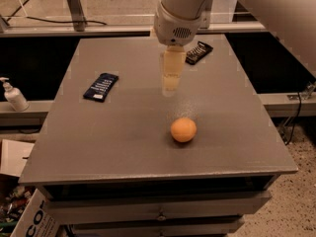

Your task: Pick rxbar blueberry

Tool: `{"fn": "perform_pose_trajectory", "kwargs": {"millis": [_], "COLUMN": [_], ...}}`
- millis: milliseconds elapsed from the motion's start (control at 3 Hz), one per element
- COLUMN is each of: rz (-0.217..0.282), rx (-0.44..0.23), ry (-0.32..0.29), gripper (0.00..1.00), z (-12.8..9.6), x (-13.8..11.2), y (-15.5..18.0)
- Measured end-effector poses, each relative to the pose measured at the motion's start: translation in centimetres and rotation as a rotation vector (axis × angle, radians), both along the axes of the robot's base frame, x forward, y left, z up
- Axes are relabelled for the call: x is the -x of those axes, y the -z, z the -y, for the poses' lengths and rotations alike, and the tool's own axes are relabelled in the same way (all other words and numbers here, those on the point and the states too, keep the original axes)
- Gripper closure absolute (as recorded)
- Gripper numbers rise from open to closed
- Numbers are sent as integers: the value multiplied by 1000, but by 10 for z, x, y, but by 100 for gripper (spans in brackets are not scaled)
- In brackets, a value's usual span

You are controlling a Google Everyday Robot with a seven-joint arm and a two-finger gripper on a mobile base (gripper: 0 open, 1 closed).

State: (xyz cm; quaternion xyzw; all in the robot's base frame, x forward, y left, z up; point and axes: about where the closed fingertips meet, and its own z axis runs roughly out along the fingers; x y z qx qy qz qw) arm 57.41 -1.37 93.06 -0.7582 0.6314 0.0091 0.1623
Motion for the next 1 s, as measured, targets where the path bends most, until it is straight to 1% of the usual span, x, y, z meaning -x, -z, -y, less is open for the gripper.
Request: {"fn": "perform_pose_trajectory", "kwargs": {"millis": [333,667,1000], "rz": [-3,-12,-41], "rx": [-14,-9,-17], "ry": [-65,-143,-191], "gripper": [0,0,0], "z": [-19,-46,-72], "x": [-15,-40,-67], "y": [14,28,46]}}
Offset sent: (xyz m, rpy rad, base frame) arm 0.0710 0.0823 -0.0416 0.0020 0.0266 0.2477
